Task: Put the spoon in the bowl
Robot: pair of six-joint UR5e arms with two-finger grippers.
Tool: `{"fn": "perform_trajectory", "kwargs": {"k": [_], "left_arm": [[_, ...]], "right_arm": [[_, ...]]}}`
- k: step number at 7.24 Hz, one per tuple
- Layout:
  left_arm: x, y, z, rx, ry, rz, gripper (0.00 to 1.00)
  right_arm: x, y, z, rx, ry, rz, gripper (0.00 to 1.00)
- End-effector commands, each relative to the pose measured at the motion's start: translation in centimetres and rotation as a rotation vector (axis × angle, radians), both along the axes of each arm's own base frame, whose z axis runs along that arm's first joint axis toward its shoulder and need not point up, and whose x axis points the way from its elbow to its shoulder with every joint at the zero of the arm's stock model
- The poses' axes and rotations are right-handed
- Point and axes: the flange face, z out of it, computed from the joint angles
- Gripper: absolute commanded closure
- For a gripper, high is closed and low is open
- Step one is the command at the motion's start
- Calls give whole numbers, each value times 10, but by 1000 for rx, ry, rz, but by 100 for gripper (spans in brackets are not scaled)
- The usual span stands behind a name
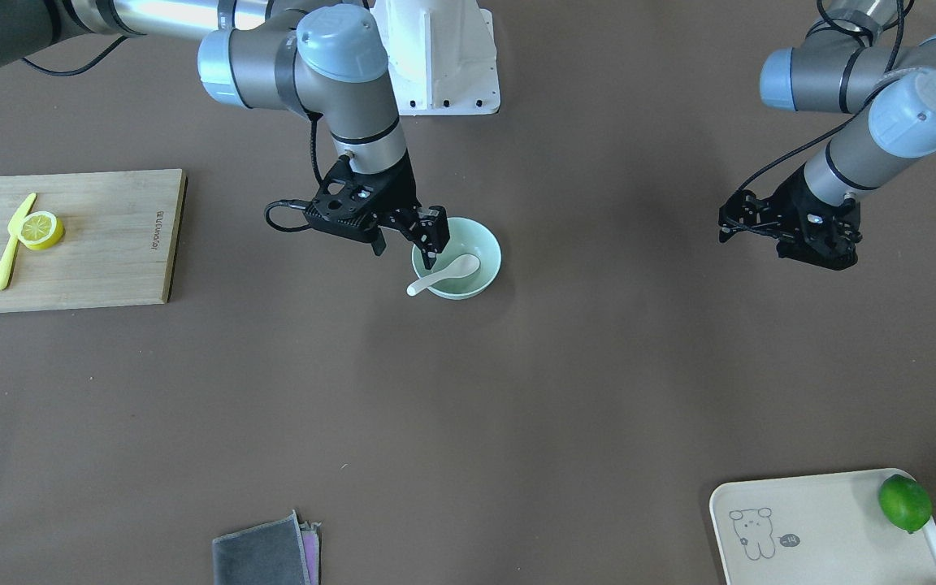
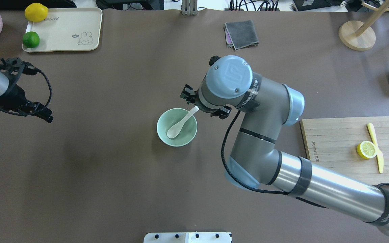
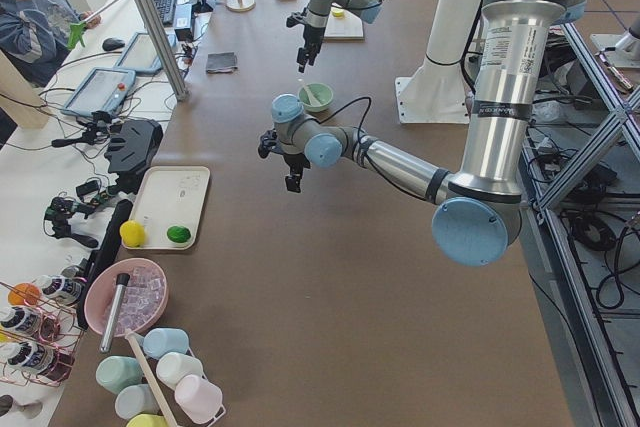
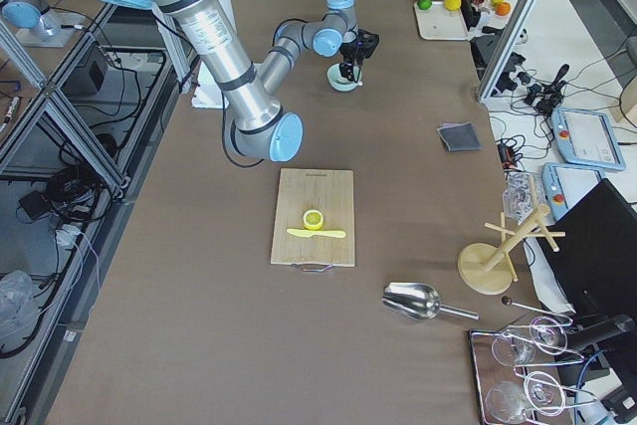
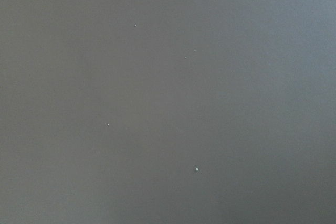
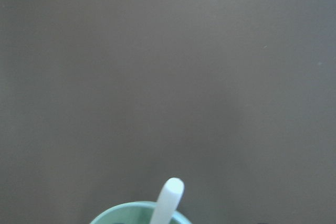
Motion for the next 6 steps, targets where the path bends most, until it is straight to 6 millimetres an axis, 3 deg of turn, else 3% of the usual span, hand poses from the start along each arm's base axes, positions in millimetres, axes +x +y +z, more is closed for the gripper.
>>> {"fn": "perform_trajectory", "kwargs": {"k": [1, 2, 4, 6], "left_arm": [[-38, -7, 6, 4, -4, -45, 3], [-71, -14, 15, 26, -14, -66, 3], [-148, -17, 58, 50, -86, -43, 3], [-231, -21, 77, 71, -141, 30, 3]], "right_arm": [[106, -11, 75, 85, 45, -130, 0], [155, -23, 120, 127, 78, -225, 0], [254, -48, 199, 208, 116, -371, 0], [352, -75, 282, 272, 126, -473, 0]]}}
